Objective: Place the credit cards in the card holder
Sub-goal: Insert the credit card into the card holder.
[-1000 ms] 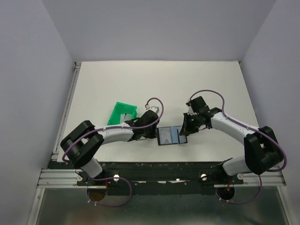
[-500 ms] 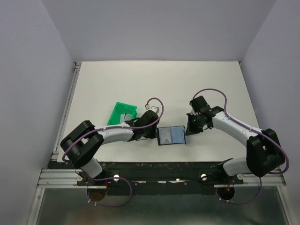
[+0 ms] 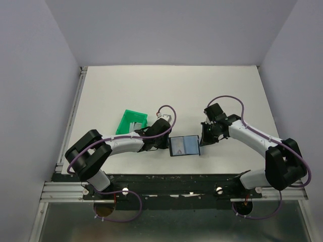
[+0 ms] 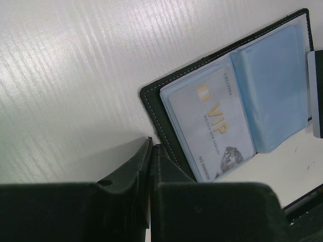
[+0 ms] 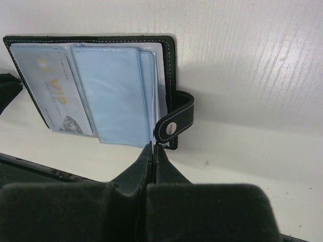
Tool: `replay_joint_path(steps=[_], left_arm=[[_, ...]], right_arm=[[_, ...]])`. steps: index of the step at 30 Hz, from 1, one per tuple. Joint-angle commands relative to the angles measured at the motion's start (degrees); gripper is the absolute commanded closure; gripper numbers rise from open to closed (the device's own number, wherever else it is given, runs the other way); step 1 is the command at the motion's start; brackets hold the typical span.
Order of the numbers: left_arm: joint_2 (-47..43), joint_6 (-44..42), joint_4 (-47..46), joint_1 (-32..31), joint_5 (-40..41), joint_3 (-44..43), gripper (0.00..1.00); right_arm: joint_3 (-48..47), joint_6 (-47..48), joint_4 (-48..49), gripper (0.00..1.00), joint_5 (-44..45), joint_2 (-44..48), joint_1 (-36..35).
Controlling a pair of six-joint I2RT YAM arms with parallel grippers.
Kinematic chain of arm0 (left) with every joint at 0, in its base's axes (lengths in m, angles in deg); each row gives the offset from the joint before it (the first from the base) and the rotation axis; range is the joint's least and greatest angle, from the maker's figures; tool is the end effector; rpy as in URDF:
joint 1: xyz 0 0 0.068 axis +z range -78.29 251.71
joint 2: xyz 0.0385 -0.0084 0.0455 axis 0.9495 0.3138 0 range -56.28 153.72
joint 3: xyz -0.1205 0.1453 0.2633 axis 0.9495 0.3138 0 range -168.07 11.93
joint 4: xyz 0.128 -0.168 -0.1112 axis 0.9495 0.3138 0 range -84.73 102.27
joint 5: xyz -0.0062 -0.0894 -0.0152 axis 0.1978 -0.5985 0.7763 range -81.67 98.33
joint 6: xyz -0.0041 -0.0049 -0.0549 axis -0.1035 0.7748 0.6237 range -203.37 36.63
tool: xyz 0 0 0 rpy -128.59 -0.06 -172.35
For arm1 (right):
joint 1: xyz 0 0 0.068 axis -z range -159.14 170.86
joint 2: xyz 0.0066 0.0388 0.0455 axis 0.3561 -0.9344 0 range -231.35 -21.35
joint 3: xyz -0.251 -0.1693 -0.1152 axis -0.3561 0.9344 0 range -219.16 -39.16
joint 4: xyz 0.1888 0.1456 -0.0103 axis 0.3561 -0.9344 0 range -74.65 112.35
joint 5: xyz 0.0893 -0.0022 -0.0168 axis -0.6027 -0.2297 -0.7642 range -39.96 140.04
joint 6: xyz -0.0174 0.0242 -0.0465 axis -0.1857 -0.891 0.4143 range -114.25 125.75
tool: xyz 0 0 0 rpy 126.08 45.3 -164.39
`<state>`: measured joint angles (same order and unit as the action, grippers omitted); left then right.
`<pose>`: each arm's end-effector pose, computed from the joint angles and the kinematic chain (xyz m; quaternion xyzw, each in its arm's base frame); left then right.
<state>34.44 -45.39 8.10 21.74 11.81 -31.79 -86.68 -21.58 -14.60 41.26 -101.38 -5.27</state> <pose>0.1884 -0.2208 0.2245 0.0877 0.9347 -0.2178 0.2668 0.1971 0.1032 0.2533 -0.0034 0.9812 0.1472 0.1249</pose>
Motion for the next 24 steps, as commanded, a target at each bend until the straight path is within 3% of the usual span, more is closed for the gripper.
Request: replay_joint_path(steps=[1,24], left_arm=[[0.7,-0.4,-0.4,-0.3,-1.0,-1.6,0.88],[1.1,-0.6,-0.5,-0.3,-1.3,-1.7,0.87]], right_arm=[[-0.5,0.8,1.2,0.99,-1.9,-0.2,0.4],[0.8,0.9,4.7,0.99,-7.0,-3.9,0.3]])
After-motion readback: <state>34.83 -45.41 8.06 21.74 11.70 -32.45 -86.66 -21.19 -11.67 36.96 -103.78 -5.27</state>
